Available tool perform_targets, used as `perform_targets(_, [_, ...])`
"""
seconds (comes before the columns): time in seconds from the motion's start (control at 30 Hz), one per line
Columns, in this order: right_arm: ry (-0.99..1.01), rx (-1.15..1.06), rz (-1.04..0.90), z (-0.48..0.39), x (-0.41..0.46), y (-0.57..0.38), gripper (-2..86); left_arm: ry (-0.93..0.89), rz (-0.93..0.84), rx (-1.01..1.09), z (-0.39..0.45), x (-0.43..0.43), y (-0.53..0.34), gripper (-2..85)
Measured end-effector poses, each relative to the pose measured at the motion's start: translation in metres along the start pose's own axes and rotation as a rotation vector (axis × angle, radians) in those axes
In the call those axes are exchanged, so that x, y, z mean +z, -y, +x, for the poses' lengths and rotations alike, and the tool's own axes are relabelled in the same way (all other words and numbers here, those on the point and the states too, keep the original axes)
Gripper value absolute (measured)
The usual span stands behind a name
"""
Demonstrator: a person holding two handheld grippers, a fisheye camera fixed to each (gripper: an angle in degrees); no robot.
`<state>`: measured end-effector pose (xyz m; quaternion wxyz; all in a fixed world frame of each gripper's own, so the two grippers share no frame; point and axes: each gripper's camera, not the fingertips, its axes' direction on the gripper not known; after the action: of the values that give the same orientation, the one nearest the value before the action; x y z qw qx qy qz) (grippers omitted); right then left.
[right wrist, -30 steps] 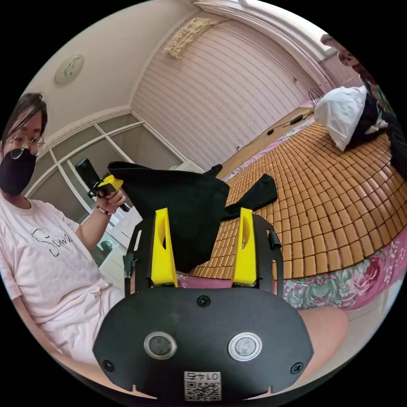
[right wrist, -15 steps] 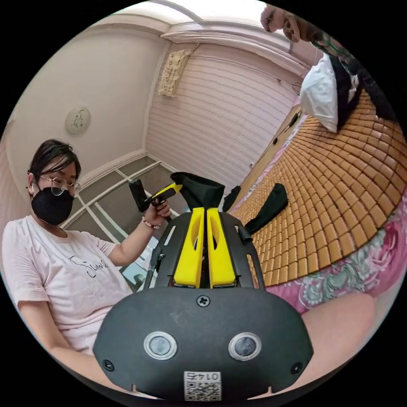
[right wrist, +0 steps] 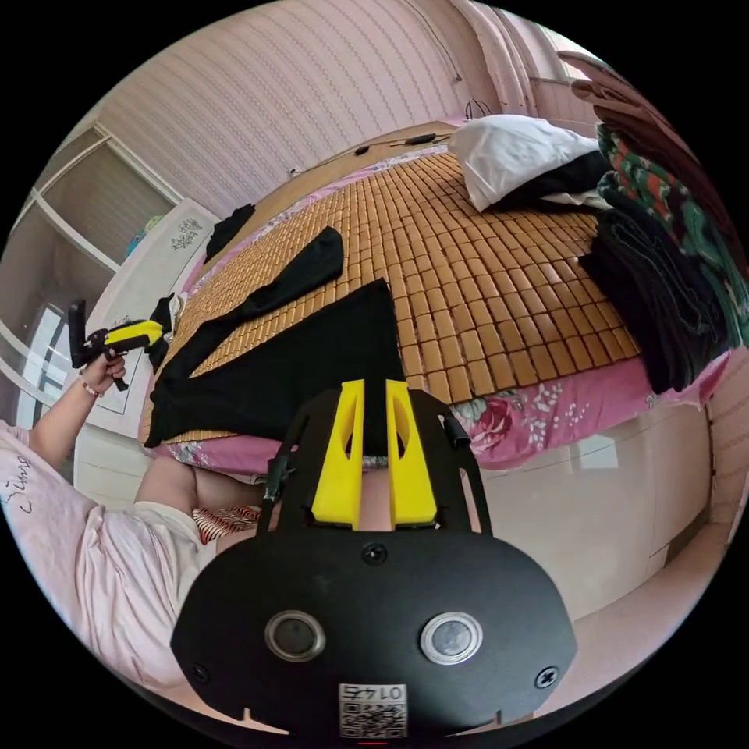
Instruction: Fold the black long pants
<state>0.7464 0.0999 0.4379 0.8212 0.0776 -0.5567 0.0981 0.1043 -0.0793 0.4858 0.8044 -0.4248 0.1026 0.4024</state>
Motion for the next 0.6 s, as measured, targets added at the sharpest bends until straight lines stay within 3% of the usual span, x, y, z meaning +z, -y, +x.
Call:
perform_targets(0.13, [-0.015,-0.180,-0.011,-0.039,0.060,0.055,6.5,-0.044,-0.101,-0.082,-0.024,0.034,-0.041,5.2])
perform_targets(0.33, [-0.067,-0.351,-0.143,-0.090,0.165,0.132,6.1,-0.032,-0.116,-0.109,-0.042,0.077,-0.040,5.6])
perform_targets(0.6, [-0.073,-0.258,-0.205,-0.086,0.284,0.208,8.1,0.089,-0.043,-0.145,-0.096,0.082,-0.030,6.5])
